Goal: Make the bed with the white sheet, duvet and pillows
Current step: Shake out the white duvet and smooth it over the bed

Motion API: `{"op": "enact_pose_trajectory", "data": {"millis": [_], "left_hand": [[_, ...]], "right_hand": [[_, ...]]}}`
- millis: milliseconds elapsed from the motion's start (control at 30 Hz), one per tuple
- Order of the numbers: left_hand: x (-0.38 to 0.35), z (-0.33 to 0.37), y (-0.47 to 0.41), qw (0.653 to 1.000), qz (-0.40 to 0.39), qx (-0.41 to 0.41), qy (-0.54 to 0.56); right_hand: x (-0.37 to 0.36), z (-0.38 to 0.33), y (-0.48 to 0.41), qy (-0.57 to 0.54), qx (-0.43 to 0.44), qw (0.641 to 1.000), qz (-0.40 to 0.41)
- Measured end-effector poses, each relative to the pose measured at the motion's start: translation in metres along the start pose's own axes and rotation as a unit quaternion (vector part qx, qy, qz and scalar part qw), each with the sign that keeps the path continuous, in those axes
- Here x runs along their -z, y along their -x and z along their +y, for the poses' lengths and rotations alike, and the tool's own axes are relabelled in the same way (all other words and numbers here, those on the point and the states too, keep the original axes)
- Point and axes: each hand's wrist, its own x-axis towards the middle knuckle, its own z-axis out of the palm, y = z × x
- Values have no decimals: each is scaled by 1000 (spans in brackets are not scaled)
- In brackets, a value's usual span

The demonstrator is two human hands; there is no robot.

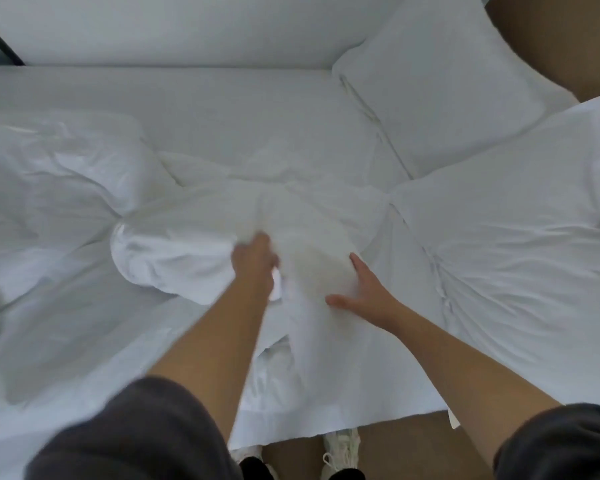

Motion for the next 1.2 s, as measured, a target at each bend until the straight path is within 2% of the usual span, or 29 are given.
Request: {"op": "enact_pose_trajectory", "data": {"millis": [67,100,167,267,300,367,467,633,700,800,867,933,1033,1200], "left_hand": [[-15,63,-32,990,-94,-49,98],[-17,86,-42,982,-155,-71,76],[-6,99,-54,970,-209,-87,-84],[32,57,-58,945,-171,-105,-257],[46,35,-56,943,-161,-77,-282],[69,-8,-52,937,-177,-34,-300],[93,-55,-45,924,-225,16,-309],[107,-76,-47,909,-218,58,-351],[106,-76,-46,915,-226,66,-328],[106,-72,-49,912,-188,58,-359],[106,-71,-54,880,-137,47,-452],[108,-73,-62,827,-88,37,-554],[109,-77,-96,771,-52,38,-634],[117,-104,-153,674,-48,19,-737]], "right_hand": [[2,6,2,31,-6,999,4],[0,9,1,33,-14,999,2],[-11,8,-4,-19,-13,1000,1],[-36,-8,-18,-92,-32,995,-1],[-44,-11,-24,-78,-52,995,13],[-61,-11,-38,-15,-90,992,86],[-71,-20,-54,22,-78,979,189],[-59,-68,-80,-63,-41,965,251],[-51,-94,-89,-100,-22,958,268],[-44,-125,-100,-79,19,961,265],[-49,-130,-103,-48,36,963,262],[-61,-127,-106,-47,39,963,262],[-76,-116,-114,-51,58,962,262],[-114,-78,-138,-42,96,987,125]]}}
